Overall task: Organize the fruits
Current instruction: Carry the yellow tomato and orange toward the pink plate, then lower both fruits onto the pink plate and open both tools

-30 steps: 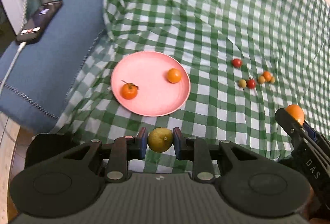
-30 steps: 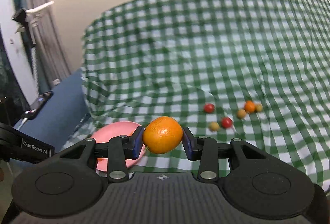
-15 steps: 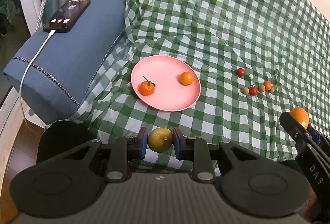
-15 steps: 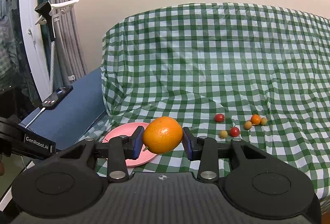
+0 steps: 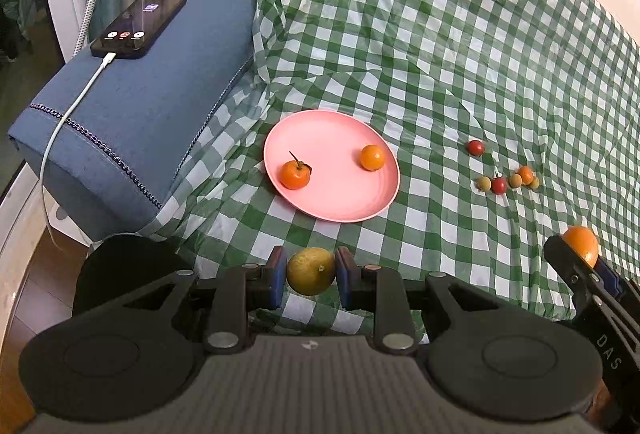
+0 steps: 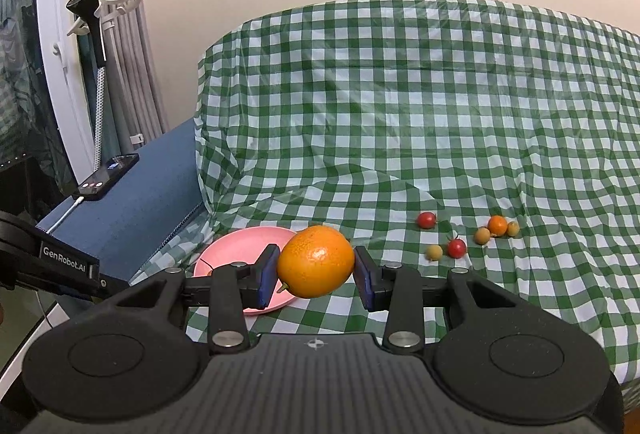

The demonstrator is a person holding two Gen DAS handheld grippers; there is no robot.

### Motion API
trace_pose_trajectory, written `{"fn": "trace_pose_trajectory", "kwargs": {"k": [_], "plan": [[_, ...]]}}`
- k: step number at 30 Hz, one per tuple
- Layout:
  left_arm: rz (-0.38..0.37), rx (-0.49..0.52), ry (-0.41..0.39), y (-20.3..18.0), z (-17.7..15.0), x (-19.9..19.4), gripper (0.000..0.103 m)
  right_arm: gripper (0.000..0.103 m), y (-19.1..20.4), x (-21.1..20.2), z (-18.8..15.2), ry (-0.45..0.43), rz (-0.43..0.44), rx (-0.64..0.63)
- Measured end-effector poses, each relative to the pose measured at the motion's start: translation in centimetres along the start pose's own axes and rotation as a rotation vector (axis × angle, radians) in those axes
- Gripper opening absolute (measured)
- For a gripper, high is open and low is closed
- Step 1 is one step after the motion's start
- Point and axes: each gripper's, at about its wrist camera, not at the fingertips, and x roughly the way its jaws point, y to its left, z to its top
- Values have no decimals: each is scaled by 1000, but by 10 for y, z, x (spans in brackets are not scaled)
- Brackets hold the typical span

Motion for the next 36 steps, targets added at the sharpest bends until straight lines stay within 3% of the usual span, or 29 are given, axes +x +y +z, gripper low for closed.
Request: {"fn": "trace_pose_trajectory", "kwargs": {"k": [17,23,29,36], "plan": [[24,-22,39,2,13,25,29,41,-7,28,-11,74,5,19],[33,-36,31,5,29,31,29,41,-11,42,-1,74,8,20],[49,-39,34,7,53,47,29,41,1,72,16,60,49,-3],[64,-29,62,4,79,92,29,41,25,130,16,127,95,-55]]}}
